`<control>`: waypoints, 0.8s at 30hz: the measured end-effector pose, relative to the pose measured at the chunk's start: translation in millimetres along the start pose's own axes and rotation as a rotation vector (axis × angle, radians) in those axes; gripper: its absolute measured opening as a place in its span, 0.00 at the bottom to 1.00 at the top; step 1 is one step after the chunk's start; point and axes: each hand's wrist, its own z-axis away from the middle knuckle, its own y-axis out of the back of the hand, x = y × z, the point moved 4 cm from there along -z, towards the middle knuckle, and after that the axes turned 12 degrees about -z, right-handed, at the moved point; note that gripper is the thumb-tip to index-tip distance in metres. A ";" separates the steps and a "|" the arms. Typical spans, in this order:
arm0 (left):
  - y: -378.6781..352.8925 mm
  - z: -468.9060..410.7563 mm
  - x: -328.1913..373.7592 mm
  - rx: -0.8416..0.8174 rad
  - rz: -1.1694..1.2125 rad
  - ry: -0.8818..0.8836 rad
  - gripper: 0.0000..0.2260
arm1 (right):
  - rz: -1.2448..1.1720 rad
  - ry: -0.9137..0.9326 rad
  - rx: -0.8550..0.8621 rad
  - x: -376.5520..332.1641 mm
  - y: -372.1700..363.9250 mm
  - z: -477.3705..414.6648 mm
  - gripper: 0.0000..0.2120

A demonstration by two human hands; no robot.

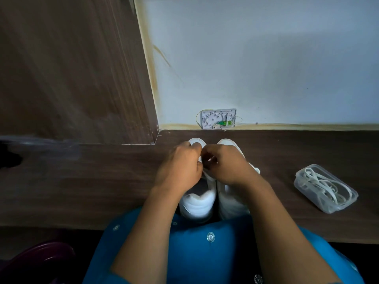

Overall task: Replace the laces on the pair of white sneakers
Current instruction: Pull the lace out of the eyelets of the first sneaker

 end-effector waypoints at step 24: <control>-15.7 10.2 -17.7 -0.160 0.290 0.184 0.04 | 0.000 -0.093 0.081 3.9 -1.6 -7.7 0.07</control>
